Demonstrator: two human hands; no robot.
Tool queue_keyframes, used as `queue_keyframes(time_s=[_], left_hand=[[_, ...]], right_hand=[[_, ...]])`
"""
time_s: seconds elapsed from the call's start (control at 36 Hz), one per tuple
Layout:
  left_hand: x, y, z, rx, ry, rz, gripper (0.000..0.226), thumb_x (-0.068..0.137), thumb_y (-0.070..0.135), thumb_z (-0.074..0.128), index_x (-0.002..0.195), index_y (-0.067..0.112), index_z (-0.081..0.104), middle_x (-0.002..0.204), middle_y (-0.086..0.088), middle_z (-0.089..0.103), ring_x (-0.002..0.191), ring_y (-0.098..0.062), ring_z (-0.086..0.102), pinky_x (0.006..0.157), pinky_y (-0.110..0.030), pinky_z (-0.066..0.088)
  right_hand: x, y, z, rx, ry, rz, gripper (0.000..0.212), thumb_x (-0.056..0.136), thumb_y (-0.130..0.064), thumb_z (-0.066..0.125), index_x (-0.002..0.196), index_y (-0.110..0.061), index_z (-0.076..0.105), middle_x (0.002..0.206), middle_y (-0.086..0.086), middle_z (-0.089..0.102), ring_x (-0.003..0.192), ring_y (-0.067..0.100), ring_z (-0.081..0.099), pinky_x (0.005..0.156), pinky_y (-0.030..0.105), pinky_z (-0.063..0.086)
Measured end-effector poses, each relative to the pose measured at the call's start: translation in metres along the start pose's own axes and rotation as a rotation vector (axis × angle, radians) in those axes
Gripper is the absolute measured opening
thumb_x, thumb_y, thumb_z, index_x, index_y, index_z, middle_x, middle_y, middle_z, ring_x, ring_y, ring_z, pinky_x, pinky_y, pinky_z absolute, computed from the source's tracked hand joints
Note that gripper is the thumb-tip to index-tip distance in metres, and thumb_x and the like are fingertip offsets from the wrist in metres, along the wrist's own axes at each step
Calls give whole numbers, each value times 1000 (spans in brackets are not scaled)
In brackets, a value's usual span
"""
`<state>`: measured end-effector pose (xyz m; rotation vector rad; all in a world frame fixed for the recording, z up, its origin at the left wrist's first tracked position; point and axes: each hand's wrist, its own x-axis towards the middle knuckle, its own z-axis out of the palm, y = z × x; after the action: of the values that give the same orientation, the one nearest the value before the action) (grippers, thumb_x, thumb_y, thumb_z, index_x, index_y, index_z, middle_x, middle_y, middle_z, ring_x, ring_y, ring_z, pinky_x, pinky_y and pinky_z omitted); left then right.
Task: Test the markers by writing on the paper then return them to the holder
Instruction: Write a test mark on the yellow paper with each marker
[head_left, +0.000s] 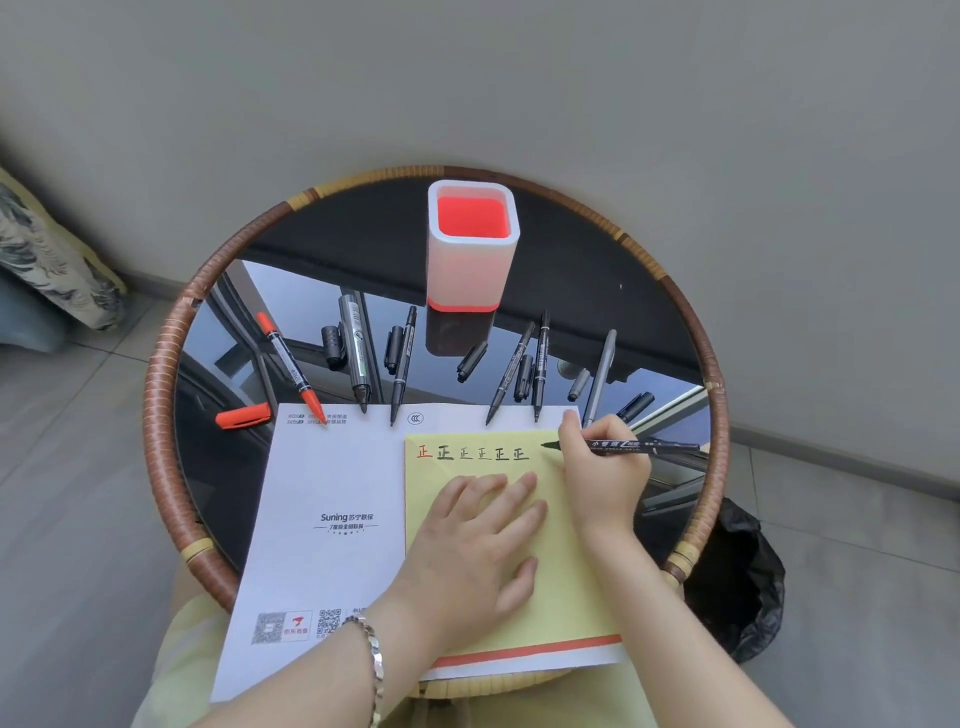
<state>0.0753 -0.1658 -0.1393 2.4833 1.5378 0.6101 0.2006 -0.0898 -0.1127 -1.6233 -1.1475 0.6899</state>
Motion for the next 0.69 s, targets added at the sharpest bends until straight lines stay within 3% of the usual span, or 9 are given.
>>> queue_keyframes(time_s=[0.25,0.44,0.69], left_hand=[[0,0,0,5,15,4,41,77,40,51,110,21,63,127,1,59,110,-21,46,97,-37,33],[0,0,0,11,3,0,41,77,41,51,111,21,64,127,1,59,111,-21,46,97,-37,32],[1,0,0,-1,13,-2,41,77,39,51,110,20,65,127,1,60,110,-21,47,97,-37,34]], right_hand=[[0,8,3,-32,-8,-74,38,79,-3,62,47,-13,43,44,-4,42,46,3,43,48,12,32],[-1,10,5,-58,-28,-98,31,78,-3,63,52,3,48,45,-3,41,48,7,42,49,14,31],[-1,11,4,-83,14,-140,33,78,0,61,50,-2,45,43,-5,37,45,4,40,47,13,30]])
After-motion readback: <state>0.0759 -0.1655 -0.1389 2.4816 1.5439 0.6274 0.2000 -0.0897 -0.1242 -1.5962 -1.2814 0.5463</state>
